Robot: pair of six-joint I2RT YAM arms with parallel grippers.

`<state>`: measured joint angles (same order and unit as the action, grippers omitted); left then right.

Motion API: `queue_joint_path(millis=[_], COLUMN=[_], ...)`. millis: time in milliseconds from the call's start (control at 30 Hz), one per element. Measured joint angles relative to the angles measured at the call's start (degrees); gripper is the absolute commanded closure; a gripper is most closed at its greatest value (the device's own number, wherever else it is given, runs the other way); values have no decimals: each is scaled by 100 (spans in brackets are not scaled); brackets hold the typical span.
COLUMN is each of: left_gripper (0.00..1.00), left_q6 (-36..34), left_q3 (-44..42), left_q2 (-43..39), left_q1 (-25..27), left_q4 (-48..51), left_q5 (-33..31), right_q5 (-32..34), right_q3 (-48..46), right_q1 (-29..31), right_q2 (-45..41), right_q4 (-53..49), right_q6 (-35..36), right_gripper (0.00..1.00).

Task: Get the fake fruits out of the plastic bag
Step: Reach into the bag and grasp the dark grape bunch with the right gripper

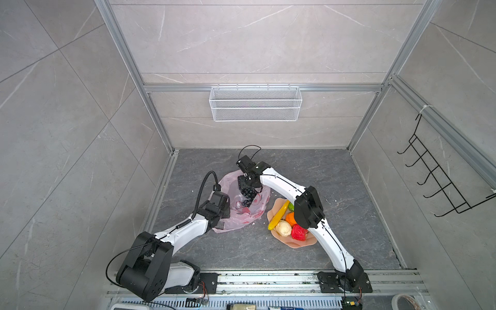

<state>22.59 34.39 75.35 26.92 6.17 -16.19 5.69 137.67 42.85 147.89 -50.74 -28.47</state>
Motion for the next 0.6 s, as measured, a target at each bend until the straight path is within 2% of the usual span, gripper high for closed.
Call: queue_joint_path(millis=[100, 433, 600], left_gripper=[93, 93, 93], left_q6=[0, 0, 0], left_q3=[0, 0, 0], left_q2=[0, 2, 2], left_q1=[0, 0, 0], left_q4=[-7, -17, -20], left_q5=[7, 17, 17], right_q5=[9, 26, -17], right_q3=[116, 306, 120], right_q1=[0, 0, -2], right_q2=[184, 315, 210], right_q4=[-74, -125, 39], right_q6=[0, 22, 20], right_gripper=[30, 54, 59])
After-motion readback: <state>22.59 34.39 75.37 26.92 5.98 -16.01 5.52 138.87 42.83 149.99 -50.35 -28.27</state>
